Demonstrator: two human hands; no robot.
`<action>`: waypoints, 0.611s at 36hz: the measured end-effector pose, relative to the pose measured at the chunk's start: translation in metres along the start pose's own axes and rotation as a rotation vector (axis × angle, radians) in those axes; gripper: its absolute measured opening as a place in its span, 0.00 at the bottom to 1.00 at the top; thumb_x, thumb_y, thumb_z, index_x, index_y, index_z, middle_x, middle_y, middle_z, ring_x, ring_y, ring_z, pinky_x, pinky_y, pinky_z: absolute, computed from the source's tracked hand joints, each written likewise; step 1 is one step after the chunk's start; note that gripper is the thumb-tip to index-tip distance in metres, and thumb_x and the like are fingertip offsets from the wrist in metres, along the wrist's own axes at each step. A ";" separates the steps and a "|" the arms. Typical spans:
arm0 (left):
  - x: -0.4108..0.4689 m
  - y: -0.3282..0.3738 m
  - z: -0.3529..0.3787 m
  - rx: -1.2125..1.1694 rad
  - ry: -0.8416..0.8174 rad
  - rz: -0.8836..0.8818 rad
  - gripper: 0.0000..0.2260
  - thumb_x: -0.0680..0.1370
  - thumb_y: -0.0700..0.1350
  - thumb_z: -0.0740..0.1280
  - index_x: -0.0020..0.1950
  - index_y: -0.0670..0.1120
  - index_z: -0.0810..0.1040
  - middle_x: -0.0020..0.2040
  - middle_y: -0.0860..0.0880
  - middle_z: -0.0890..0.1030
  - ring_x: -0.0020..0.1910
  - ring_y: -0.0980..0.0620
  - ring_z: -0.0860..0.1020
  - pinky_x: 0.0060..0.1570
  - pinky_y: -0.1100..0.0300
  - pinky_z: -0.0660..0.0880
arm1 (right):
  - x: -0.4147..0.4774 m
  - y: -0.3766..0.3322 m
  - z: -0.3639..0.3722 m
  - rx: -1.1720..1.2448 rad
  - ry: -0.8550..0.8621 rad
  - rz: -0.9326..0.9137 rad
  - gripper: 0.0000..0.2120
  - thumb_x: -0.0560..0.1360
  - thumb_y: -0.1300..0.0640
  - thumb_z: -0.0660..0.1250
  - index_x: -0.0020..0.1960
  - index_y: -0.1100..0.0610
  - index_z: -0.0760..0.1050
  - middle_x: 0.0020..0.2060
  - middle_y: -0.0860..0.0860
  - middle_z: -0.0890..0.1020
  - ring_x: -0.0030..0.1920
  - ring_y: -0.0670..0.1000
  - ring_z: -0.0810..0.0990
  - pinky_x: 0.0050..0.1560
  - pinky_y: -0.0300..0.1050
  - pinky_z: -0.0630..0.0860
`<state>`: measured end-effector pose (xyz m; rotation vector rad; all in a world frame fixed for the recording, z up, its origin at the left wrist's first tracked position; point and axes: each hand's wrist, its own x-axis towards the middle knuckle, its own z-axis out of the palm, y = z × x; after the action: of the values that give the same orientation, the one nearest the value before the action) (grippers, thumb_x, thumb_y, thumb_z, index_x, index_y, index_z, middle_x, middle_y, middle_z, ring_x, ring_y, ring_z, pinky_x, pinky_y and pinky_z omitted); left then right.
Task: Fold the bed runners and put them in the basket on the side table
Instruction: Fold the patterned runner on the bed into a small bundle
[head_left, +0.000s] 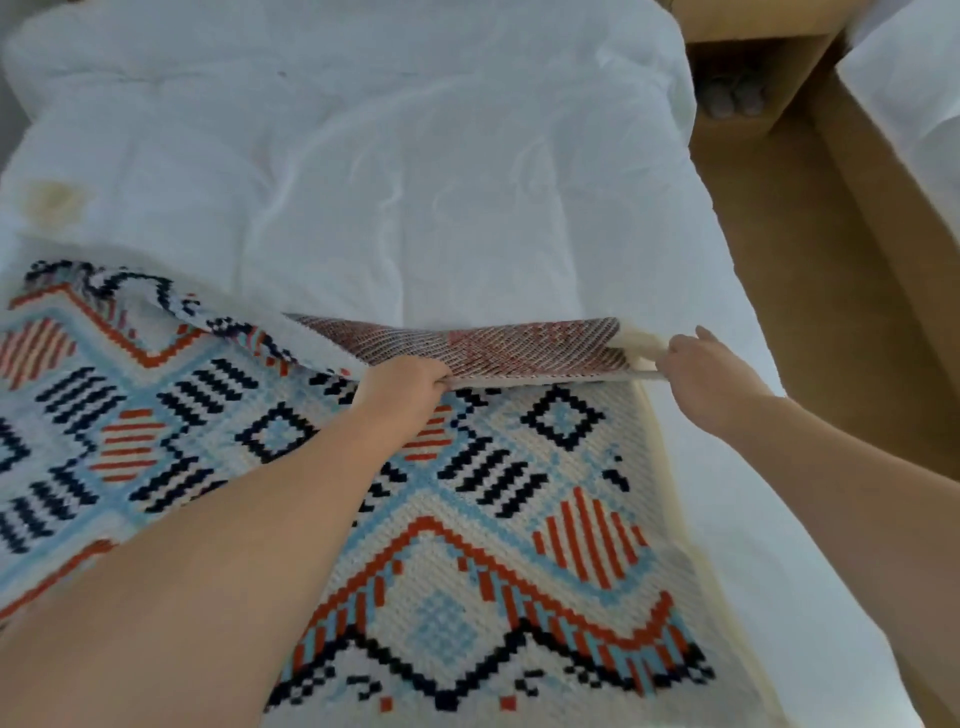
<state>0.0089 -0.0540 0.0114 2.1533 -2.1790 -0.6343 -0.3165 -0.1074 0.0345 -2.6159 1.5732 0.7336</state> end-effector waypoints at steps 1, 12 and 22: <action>-0.008 0.002 0.000 -0.011 -0.003 0.008 0.11 0.81 0.46 0.59 0.52 0.50 0.81 0.45 0.52 0.83 0.44 0.50 0.79 0.39 0.57 0.72 | -0.009 -0.001 -0.001 -0.016 -0.019 -0.012 0.17 0.76 0.67 0.54 0.59 0.55 0.75 0.54 0.52 0.75 0.55 0.51 0.74 0.70 0.44 0.57; -0.102 0.027 0.002 -0.034 -0.063 0.060 0.12 0.81 0.47 0.58 0.50 0.45 0.80 0.44 0.48 0.83 0.41 0.48 0.79 0.40 0.52 0.77 | -0.104 -0.005 0.015 -0.158 -0.058 0.008 0.17 0.76 0.64 0.55 0.56 0.51 0.77 0.52 0.47 0.78 0.57 0.48 0.76 0.74 0.45 0.55; -0.199 0.059 0.028 -0.091 -0.041 -0.028 0.13 0.81 0.46 0.61 0.63 0.49 0.79 0.60 0.50 0.81 0.57 0.50 0.79 0.56 0.56 0.75 | -0.177 0.002 0.043 -0.061 -0.024 -0.083 0.16 0.79 0.62 0.54 0.63 0.52 0.73 0.54 0.49 0.78 0.59 0.51 0.75 0.61 0.43 0.70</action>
<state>-0.0456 0.1435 0.0564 2.1478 -2.0983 -0.7704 -0.4035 0.0497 0.0654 -2.6863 1.4485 0.8166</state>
